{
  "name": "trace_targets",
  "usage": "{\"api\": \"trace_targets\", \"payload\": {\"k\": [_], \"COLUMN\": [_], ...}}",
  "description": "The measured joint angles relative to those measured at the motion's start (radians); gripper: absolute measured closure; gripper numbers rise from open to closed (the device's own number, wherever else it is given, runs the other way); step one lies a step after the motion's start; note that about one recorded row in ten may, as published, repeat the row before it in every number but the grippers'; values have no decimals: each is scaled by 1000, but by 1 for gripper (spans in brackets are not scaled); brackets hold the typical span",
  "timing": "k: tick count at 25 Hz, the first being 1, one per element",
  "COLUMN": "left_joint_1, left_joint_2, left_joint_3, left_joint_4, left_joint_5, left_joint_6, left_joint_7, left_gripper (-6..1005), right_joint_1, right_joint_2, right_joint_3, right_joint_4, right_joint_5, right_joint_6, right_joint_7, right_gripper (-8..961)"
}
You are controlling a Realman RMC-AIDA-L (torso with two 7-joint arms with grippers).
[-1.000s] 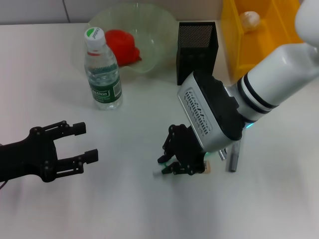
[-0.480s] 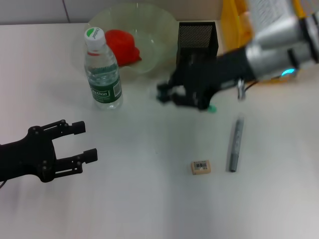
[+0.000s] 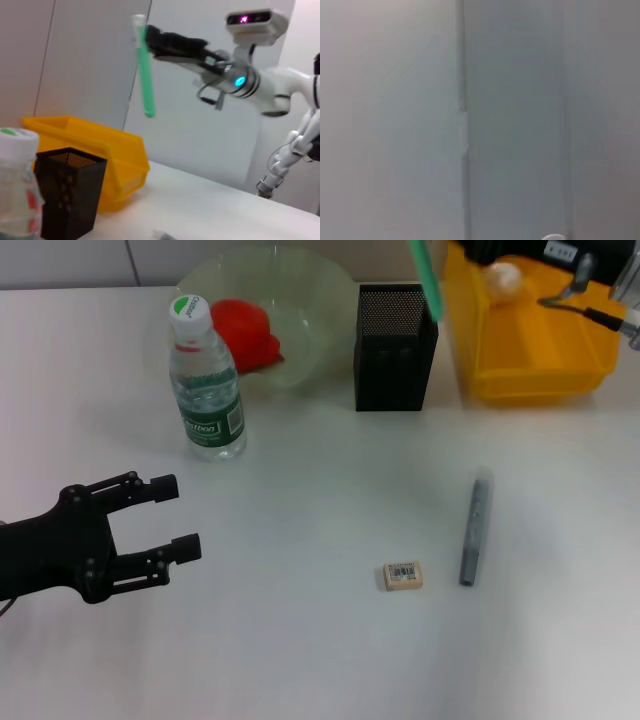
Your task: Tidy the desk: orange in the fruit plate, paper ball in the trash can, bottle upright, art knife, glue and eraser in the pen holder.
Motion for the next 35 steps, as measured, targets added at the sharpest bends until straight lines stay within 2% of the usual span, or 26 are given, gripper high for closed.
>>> {"api": "trace_targets", "payload": {"k": [2, 7, 16, 22, 27, 35], "left_joint_1": [-1, -1, -14, -27, -30, -30], "left_joint_2": [-2, -10, -13, -13, -18, -21], "left_joint_3": [0, -1, -1, -1, -1, -21], "left_joint_4": [0, 0, 0, 0, 0, 0], "left_joint_5": [0, 0, 0, -1, -2, -3], "left_joint_6": [12, 33, 76, 80, 86, 100], "left_joint_7": [9, 45, 31, -12, -29, -37], "left_gripper": [214, 214, 214, 214, 214, 214], "right_joint_1": [21, 62, 149, 163, 173, 255], "right_joint_2": [0, 5, 14, 15, 15, 14], "right_joint_3": [0, -7, -4, 3, 6, 1], "right_joint_4": [117, 241, 538, 612, 630, 669], "right_joint_5": [105, 197, 386, 428, 429, 454], "right_joint_6": [75, 143, 176, 181, 221, 381], "right_joint_7": [-86, -221, -698, -814, -837, -838], "right_gripper": [794, 794, 793, 793, 793, 793]}}
